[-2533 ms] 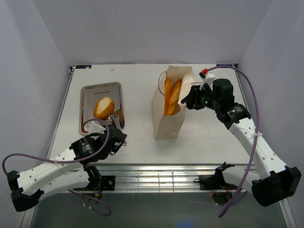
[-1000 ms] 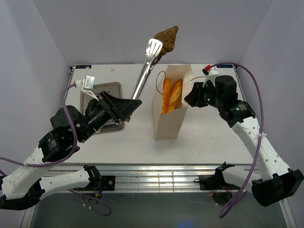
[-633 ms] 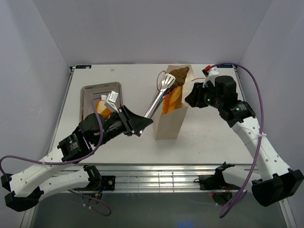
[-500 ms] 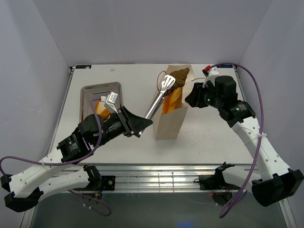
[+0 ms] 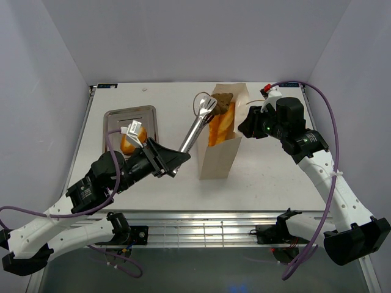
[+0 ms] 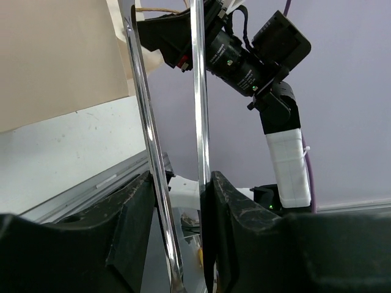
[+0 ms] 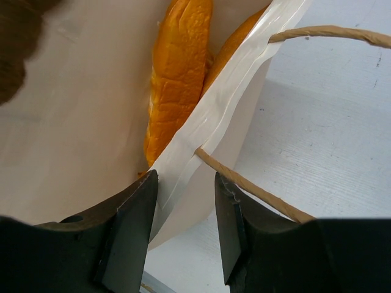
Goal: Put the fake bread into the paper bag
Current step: Place the fake bread in the paper bag.
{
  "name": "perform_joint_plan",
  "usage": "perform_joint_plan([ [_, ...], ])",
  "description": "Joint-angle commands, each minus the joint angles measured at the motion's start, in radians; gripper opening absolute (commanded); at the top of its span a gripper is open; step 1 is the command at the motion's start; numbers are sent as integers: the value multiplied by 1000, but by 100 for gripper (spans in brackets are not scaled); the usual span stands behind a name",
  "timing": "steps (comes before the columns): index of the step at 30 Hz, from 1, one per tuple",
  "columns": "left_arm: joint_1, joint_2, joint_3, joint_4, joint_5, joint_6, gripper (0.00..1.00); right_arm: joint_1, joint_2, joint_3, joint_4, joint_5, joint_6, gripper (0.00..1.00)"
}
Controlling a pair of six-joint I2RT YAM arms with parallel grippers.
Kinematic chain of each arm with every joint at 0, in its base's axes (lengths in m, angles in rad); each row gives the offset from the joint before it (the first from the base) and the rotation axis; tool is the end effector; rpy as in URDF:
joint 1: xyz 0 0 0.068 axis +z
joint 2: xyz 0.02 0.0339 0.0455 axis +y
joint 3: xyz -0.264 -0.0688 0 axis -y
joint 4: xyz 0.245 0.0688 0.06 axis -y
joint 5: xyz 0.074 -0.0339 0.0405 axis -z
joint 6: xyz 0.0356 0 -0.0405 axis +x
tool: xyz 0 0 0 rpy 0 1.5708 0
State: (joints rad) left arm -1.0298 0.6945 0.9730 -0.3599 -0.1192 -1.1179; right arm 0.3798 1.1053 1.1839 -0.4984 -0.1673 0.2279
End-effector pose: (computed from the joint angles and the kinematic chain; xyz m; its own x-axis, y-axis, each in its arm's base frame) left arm 0.0784 -0.1223 0.3986 -0.7287 -0.5206 -0.4448 0.3081 0.3309 -0.8920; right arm 0.2213 0.0947 0.3840 -0.4832 0.0470 -0.8742 -0.4082 0.8713 0.2724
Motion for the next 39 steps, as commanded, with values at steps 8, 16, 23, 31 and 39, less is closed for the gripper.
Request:
perform_joint_plan([
  [8,-3,16,21,-13,-13,17,57,-1,-9,31,4,-1,-15,49],
  [16,-3,-9,70,19,-20,93,48,-1,-15,14,8,0,-16,49],
  [23,-3,51,263,-102,-100,196,10,-1,-16,19,9,0,-15,49],
  [31,-3,-26,288,-94,-235,233,18,-1,-15,13,9,-5,-16,49],
  [39,-3,-90,280,-198,-695,426,23,-1,-9,0,18,-14,-13,48],
])
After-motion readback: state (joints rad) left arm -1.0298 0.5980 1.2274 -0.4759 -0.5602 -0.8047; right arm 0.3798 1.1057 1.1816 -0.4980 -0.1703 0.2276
